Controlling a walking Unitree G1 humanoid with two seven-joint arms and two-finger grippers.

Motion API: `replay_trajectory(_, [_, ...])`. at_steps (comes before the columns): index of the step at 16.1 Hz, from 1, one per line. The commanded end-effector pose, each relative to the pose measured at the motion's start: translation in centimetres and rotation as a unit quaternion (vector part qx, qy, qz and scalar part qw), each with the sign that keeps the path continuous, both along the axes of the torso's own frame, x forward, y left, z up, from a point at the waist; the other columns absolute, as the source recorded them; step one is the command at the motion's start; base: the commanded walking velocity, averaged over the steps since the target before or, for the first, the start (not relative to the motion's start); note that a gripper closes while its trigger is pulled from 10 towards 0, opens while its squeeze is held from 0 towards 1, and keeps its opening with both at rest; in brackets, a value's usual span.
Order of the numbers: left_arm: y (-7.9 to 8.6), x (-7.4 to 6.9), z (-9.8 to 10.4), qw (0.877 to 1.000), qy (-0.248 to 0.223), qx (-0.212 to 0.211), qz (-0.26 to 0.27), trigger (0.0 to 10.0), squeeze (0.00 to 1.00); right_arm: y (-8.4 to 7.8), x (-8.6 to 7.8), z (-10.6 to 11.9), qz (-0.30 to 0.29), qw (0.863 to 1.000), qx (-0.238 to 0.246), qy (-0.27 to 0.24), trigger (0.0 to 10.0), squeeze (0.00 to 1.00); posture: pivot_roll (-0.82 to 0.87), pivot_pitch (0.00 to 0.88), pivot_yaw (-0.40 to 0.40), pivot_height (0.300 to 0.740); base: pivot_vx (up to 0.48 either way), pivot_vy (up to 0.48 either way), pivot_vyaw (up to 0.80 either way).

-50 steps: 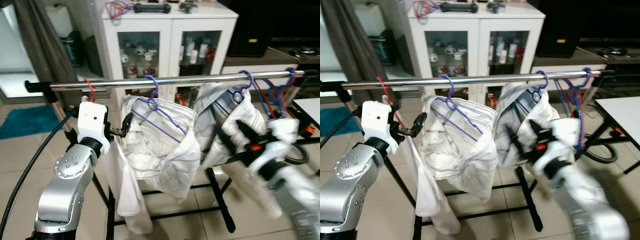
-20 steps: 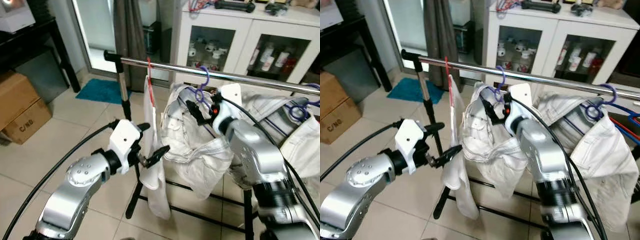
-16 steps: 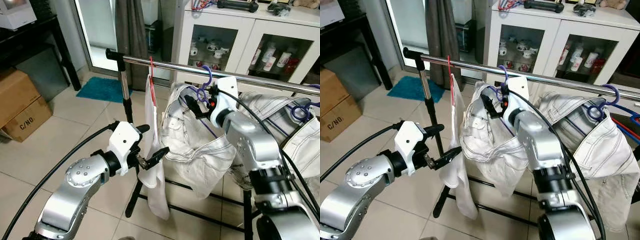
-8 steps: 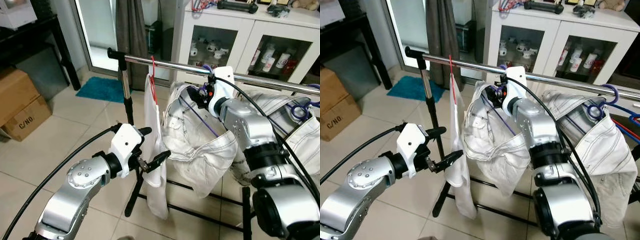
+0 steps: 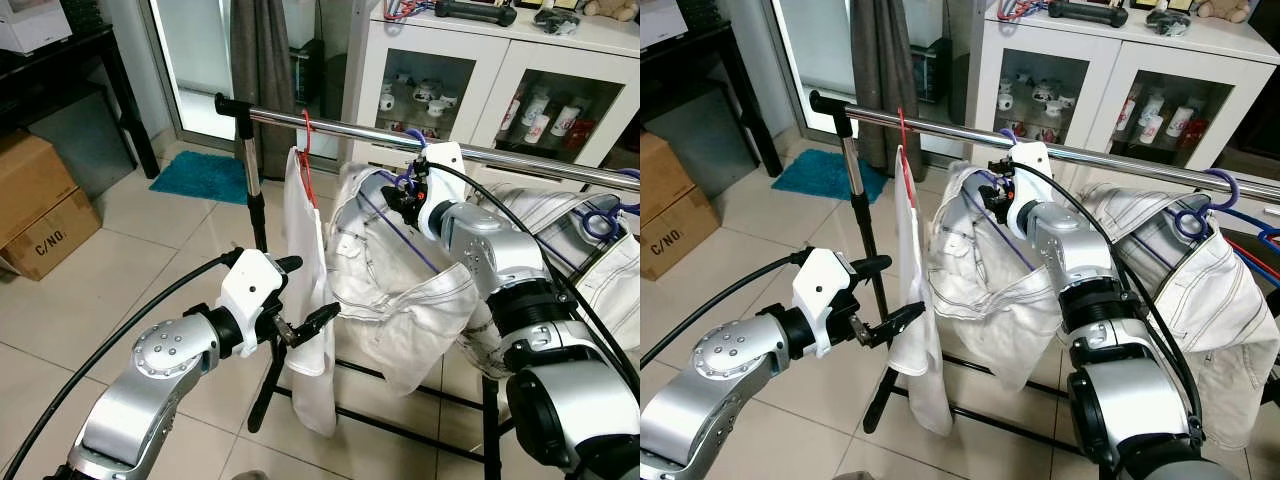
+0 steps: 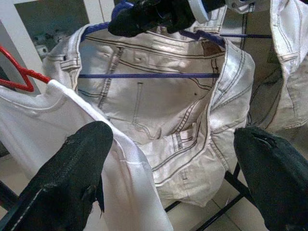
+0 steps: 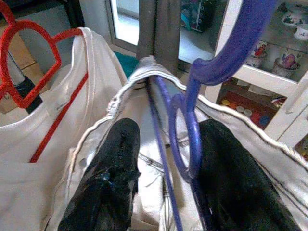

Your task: Hang hanger

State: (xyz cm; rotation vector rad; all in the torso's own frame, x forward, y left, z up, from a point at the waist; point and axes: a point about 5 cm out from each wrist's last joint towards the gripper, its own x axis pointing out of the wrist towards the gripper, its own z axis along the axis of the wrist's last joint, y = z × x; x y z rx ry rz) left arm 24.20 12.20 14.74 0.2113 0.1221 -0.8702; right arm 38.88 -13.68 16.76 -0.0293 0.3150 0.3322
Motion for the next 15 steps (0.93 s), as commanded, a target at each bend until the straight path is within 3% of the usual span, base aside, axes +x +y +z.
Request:
replay_trajectory(1, [-0.11, -0.03, -0.11, 1.000, 0.002, 0.004, -0.007, 10.0, 0.00, -0.29, 0.30, 0.81, 0.002, 1.000, -0.001, -0.015, 0.0, 0.00, 0.11, 0.000, -0.028, 0.740, 0.000, 0.000, 0.00])
replay_trajectory(15, [-0.05, 0.45, -0.08, 1.000, 0.004, 0.001, 0.000, 10.0, 0.00, -0.74, -0.13, 0.66, 0.020, 0.999, 0.011, -0.023, 0.0, 0.00, 0.11, 0.000, -0.015, 0.740, 0.000, 0.000, 0.00])
